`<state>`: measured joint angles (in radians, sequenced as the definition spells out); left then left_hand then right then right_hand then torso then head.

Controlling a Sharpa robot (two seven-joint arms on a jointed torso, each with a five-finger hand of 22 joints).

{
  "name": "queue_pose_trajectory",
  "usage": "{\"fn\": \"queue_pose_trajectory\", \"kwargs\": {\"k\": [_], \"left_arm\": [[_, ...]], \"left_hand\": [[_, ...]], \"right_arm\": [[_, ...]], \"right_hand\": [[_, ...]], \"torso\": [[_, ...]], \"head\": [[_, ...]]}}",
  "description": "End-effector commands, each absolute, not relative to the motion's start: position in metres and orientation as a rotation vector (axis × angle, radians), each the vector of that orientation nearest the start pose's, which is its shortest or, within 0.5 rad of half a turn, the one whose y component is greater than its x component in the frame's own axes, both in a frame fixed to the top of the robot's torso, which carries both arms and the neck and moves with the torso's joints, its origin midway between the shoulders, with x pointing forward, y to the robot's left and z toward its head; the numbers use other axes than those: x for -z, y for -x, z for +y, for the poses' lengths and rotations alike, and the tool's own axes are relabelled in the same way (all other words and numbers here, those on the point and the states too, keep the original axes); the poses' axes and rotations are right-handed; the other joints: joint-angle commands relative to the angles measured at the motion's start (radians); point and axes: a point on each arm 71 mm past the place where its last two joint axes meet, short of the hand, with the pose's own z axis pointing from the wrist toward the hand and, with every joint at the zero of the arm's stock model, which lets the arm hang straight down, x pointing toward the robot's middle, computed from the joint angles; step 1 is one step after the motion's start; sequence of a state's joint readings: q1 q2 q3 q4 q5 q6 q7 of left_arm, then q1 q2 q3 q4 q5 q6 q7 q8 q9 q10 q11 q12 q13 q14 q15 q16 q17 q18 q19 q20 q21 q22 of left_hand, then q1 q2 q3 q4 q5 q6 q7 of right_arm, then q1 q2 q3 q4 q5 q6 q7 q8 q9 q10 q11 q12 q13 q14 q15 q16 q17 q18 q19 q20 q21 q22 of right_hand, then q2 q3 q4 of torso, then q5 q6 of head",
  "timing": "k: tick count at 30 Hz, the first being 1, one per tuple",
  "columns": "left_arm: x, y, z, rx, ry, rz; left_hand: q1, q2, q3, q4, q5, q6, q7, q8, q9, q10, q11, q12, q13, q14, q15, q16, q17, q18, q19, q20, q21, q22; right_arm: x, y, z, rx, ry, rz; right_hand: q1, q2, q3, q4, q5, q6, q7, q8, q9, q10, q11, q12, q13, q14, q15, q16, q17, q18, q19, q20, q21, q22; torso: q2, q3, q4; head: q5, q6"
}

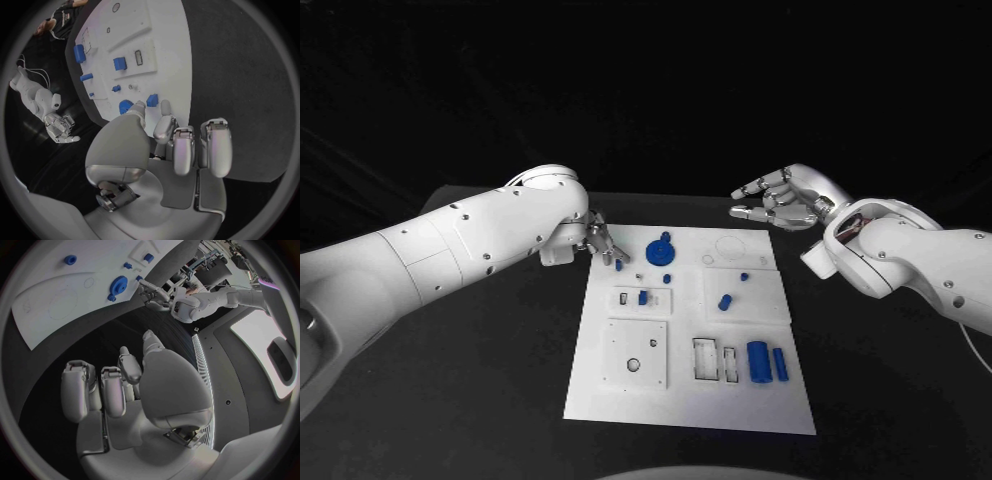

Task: Assemble the parts on the task board

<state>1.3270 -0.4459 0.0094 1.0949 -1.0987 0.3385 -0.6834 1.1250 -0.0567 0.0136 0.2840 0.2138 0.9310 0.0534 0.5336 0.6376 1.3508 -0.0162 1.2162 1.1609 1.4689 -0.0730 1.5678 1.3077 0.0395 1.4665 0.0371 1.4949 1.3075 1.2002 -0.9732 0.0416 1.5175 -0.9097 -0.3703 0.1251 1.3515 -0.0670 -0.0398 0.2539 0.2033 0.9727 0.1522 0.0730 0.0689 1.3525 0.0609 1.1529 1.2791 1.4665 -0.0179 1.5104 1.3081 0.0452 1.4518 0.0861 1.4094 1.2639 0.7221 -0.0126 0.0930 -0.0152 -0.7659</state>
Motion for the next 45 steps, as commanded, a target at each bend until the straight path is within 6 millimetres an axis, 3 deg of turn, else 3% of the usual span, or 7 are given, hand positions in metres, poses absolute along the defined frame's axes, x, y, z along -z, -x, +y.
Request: {"fn": "queue_pose_trajectory", "kwargs": {"k": [1, 29, 34, 37, 40, 41, 45], "left_arm": [[0.1755, -0.5612, 0.1359, 0.207, 0.106, 2.378], [0.177, -0.5625, 0.1308, 0.244, 0.146, 2.366], [0.1775, -0.5629, 0.1311, 0.242, 0.147, 2.37], [0.1777, -0.563, 0.1311, 0.245, 0.146, 2.372], [0.1775, -0.5632, 0.1313, 0.254, 0.149, 2.366], [0.1773, -0.5634, 0.1315, 0.259, 0.152, 2.361], [0.1759, -0.5627, 0.1317, 0.301, 0.176, 2.336]], "left_hand": [[0.018, 0.001, -0.004, -0.005, -0.001, 0.004, -0.001, 0.004, -0.002, 0.003, -0.003, 0.005, 0.0, 0.102, -0.006, 0.003, 0.263, -0.014, 0.061, -0.007, 0.003, 0.154], [0.146, 0.072, 0.066, -0.042, 0.004, -0.007, -0.006, 0.009, -0.015, 0.0, -0.008, 0.001, -0.006, 0.102, -0.01, 0.003, 0.263, -0.012, 0.059, -0.011, -0.002, 0.149], [0.186, 0.086, 0.112, -0.062, 0.007, -0.013, -0.009, 0.008, -0.02, -0.002, -0.011, -0.002, -0.008, 0.102, -0.013, 0.003, 0.263, -0.012, 0.059, -0.013, -0.003, 0.149], [0.251, 0.095, 0.189, -0.105, 0.014, -0.025, -0.011, 0.005, -0.023, -0.006, -0.014, -0.007, -0.011, 0.102, -0.017, 0.003, 0.263, -0.011, 0.057, -0.017, -0.005, 0.146], [0.279, 0.074, 0.297, -0.139, 0.021, -0.033, -0.004, 0.009, -0.023, -0.008, -0.006, -0.014, -0.015, 0.102, -0.013, 0.003, 0.263, -0.01, 0.055, -0.017, -0.011, 0.139], [0.261, 0.047, 0.363, -0.144, 0.023, -0.034, -0.003, 0.016, -0.02, -0.005, 0.006, -0.015, -0.017, 0.102, -0.011, 0.003, 0.263, -0.01, 0.054, -0.013, -0.012, 0.138], [0.174, -0.027, 0.574, -0.173, 0.034, -0.033, -0.003, 0.052, -0.003, 0.007, 0.0, -0.014, -0.018, 0.102, -0.003, 0.003, 0.263, -0.009, 0.055, -0.012, -0.013, 0.139]], "right_arm": [[0.1477, -0.4937, -0.2671, -0.961, -0.333, 1.553], [0.1488, -0.4941, -0.2651, -0.967, -0.33, 1.562], [0.1492, -0.4941, -0.265, -0.968, -0.33, 1.565], [0.1494, -0.494, -0.265, -0.969, -0.33, 1.566], [0.1496, -0.494, -0.2649, -0.969, -0.329, 1.568], [0.1497, -0.494, -0.2649, -0.97, -0.329, 1.569], [0.15, -0.494, -0.2652, -0.969, -0.329, 1.571]], "right_hand": [[-0.008, 0.004, -0.006, 0.0, 0.005, -0.002, -0.005, 0.003, 0.001, -0.006, -0.001, -0.002, -0.001, 0.081, 0.0, -0.005, 0.169, 0.018, -0.005, -0.002, -0.005, -0.001], [-0.007, 0.007, -0.006, -0.001, 0.007, -0.002, -0.005, 0.003, 0.001, -0.006, -0.001, -0.002, -0.001, 0.081, 0.0, -0.006, 0.167, 0.019, -0.006, -0.002, -0.006, -0.003], [-0.007, 0.007, -0.006, -0.001, 0.007, -0.002, -0.005, 0.003, 0.001, -0.006, -0.001, -0.002, -0.001, 0.081, 0.0, -0.006, 0.167, 0.019, -0.006, -0.002, -0.006, -0.003], [-0.007, 0.007, -0.006, -0.001, 0.007, -0.002, -0.005, 0.003, 0.001, -0.006, -0.001, -0.002, -0.001, 0.081, 0.0, -0.006, 0.167, 0.019, -0.006, -0.002, -0.006, -0.003], [-0.007, 0.007, -0.006, -0.001, 0.007, -0.002, -0.005, 0.003, 0.001, -0.006, -0.001, -0.002, -0.001, 0.081, 0.0, -0.006, 0.167, 0.019, -0.006, -0.002, -0.006, -0.003], [-0.007, 0.007, -0.006, -0.001, 0.007, -0.002, -0.005, 0.003, 0.001, -0.006, -0.001, -0.002, -0.001, 0.081, 0.0, -0.006, 0.167, 0.019, -0.006, -0.002, -0.006, -0.003], [-0.006, 0.008, -0.006, -0.002, 0.008, -0.002, -0.005, 0.003, 0.002, -0.005, -0.001, -0.001, -0.001, 0.081, 0.0, -0.007, 0.167, 0.019, -0.005, -0.002, -0.006, -0.002]], "torso": [[0.0, -0.0005, 0.0], [0.0, -0.0002, -0.0003], [0.0, -0.0004, -0.0004], [-0.001, -0.0002, -0.0005], [-0.001, -0.0001, -0.0002], [-0.001, 0.0003, -0.0002], [-0.002, 0.0011, 0.0009]], "head": [[0.0, -0.001], [-0.001, -0.007], [-0.001, -0.01], [-0.001, -0.012], [-0.002, -0.012], [-0.001, -0.012], [-0.002, -0.013]]}}
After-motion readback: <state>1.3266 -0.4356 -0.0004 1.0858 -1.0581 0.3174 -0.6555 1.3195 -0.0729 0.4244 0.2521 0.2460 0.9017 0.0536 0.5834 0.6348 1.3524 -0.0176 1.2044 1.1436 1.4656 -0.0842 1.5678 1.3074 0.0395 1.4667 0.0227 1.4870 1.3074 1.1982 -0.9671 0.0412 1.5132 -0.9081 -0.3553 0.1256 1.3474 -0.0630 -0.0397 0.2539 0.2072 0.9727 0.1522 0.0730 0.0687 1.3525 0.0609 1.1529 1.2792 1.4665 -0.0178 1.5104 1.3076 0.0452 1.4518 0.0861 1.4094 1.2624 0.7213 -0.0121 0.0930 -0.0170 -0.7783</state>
